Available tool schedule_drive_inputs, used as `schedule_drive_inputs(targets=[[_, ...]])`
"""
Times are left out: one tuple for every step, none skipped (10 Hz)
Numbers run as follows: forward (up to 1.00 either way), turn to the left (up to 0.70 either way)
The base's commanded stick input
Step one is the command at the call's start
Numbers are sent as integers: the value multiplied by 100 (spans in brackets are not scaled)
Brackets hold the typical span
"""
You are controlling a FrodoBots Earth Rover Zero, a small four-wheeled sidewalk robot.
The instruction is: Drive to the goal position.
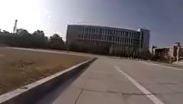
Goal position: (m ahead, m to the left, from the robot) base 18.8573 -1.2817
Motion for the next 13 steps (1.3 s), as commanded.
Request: schedule_drive_inputs(targets=[[5,0],[5,0],[5,0],[4,0],[5,0],[5,0],[5,0],[5,0],[5,0],[5,0],[5,0],[5,0],[5,0]])
